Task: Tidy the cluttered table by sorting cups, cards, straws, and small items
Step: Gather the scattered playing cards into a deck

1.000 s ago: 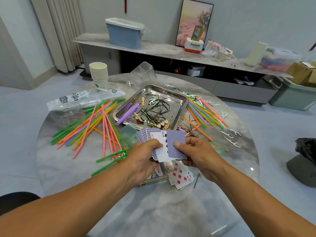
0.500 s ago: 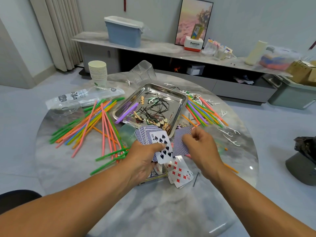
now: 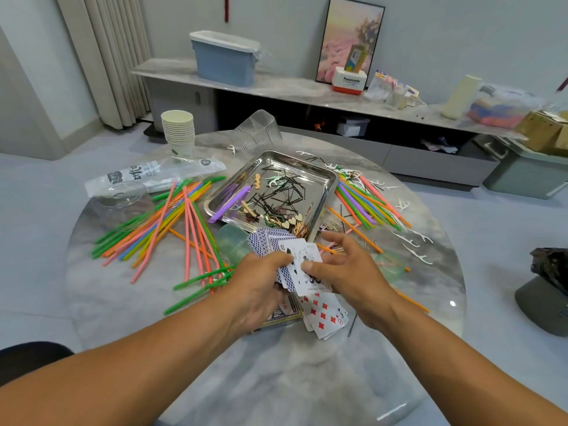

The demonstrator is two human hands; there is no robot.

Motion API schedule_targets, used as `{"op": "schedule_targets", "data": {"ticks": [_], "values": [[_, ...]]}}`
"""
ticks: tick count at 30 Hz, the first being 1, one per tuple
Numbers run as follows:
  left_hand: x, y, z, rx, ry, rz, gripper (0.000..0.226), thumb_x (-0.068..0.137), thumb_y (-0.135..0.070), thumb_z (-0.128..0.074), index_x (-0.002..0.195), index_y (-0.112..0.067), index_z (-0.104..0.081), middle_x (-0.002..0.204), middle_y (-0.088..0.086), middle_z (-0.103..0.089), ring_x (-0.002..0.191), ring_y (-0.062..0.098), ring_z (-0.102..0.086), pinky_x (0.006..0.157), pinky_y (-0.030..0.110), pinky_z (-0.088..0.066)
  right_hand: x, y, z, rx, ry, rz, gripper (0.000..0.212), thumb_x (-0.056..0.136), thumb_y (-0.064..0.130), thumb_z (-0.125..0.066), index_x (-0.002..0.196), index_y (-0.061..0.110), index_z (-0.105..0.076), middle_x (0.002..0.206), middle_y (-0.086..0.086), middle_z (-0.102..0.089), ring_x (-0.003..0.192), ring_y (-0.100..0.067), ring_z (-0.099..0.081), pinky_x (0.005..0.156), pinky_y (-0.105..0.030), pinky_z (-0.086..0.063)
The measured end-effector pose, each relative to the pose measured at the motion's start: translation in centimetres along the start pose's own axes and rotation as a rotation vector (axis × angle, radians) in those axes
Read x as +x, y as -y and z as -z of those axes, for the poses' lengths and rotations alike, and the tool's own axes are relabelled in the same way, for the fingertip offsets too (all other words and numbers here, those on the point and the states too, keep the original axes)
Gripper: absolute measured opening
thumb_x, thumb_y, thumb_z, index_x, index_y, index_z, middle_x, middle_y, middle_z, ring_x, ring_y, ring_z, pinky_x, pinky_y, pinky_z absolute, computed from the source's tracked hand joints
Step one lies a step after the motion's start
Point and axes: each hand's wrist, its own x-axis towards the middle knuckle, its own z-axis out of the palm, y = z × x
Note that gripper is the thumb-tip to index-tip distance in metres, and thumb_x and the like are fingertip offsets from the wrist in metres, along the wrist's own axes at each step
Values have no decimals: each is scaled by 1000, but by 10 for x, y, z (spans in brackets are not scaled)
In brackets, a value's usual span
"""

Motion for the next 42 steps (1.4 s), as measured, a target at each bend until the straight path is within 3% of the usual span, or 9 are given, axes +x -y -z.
{"op": "schedule_targets", "data": {"ticks": [9, 13, 16, 20, 24, 29, 31, 36, 42], "values": [[10, -2, 6, -26, -170, -56, 34, 87, 8, -67, 120, -2, -62, 106, 17, -73, 84, 27, -73, 60, 37, -59, 11, 9, 21, 10, -172, -156, 54, 84, -2, -78, 127, 23, -57, 101, -13, -77, 75, -24, -77, 64, -38, -65], [14, -4, 10, -23, -210, -85, 36, 82, 9, -73, 116, -1, -63, 105, 18, -74, 86, 31, -73, 64, 40, -60, 11, 5, 34, -307, -179, -172, 50, 86, 3, -78, 124, 28, -58, 119, -9, -67, 80, -20, -74, 51, -25, -57], [13, -3, 10, -17, -187, -85, 35, 80, 10, -75, 111, -3, -66, 103, 16, -75, 88, 32, -74, 71, 43, -61, 9, -5, 29, -514, -183, -113, 46, 90, 21, -77, 130, 28, -57, 115, 0, -64, 84, -18, -67, 64, -31, -56], [10, 2, 6, 22, -136, -82, 32, 78, 9, -76, 106, -3, -68, 100, 16, -76, 86, 31, -74, 71, 41, -60, 5, 1, 14, -226, -114, 40, 36, 90, 47, -71, 111, 18, -69, 96, 1, -75, 83, -18, -71, 70, -33, -57], [9, 5, 4, 15, -124, -55, 22, 84, 1, -74, 104, -2, -68, 98, 17, -76, 74, 26, -75, 59, 34, -59, 1, 3, 3, -140, 47, -40, 28, 85, 26, -82, 94, 6, -65, 77, -2, -75, 64, -11, -69, 56, -23, -48], [13, 3, 11, 18, -204, -45, 29, 88, -2, -73, 115, -2, -66, 102, 16, -76, 84, 29, -74, 69, 40, -61, 4, 4, 7, -59, -166, 63, 22, 95, 20, -70, 83, 9, -56, 98, -20, -71, 86, -25, -74, 72, -39, -64], [12, 2, 11, 27, -204, -36, 26, 88, -4, -74, 112, -2, -67, 102, 17, -76, 84, 28, -74, 71, 41, -60, 4, 2, 8, -210, -244, 223, 22, 91, 19, -68, 79, 11, -52, 96, -18, -67, 85, -22, -72, 76, -52, -61], [2, 2, 2, 3, -61, -36, 26, 91, -17, -71, 106, 4, -68, 84, 16, -76, 67, 24, -74, 57, 36, -61, -9, -4, -14, -609, -29, 517, 26, 93, 40, -68, 78, 23, -57, 99, 8, -62, 90, -4, -60, 76, -22, -49], [0, -1, 2, -54, 24, 23, 28, 101, -16, -53, 118, 4, -65, 107, 22, -73, 93, 32, -72, 81, 46, -60, -4, -2, -13, -258, -70, 240, 18, 88, 29, -79, 96, 24, -64, 93, 0, -74, 80, -17, -74, 69, -43, -61]]}}
